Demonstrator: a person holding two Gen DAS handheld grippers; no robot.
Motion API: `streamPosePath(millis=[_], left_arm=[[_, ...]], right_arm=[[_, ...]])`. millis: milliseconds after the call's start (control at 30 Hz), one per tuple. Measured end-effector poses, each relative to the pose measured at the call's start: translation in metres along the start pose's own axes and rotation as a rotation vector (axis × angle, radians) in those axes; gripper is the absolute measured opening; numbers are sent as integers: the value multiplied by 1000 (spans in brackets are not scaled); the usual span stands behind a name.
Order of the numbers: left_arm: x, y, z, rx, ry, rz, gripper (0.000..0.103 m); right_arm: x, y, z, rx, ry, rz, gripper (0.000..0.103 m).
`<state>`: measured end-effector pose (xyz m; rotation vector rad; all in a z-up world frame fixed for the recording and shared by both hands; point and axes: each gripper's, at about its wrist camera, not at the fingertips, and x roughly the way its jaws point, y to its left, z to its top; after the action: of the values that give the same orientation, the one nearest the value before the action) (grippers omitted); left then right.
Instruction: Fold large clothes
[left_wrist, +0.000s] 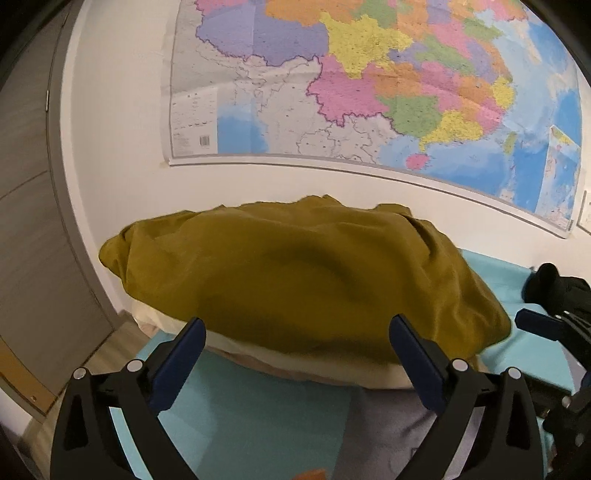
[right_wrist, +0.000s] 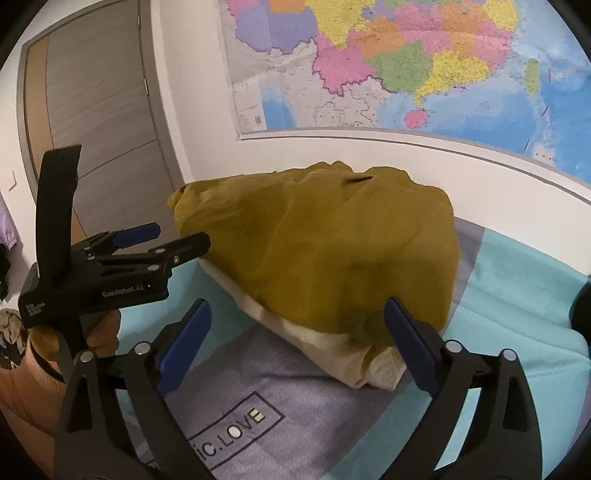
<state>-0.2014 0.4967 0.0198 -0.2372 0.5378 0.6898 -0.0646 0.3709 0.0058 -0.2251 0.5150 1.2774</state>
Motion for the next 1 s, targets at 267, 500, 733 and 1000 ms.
streamPosePath(millis=[267, 500, 733, 1000], left_arm=[[-14, -6, -12, -14, 18, 23, 96], [-31, -9, -18, -30, -4, 52, 96], [-38, -14, -28, -28, 13, 62, 96], [-49, -15, -37, -38, 27, 64, 96]], right_arm=[[-9, 10, -14, -6, 10, -5, 97], [-18, 17, -20, -4, 5, -5, 97], [-31, 21, -24, -3, -13, -3, 97], [-40, 27, -31, -6, -16, -12, 97]])
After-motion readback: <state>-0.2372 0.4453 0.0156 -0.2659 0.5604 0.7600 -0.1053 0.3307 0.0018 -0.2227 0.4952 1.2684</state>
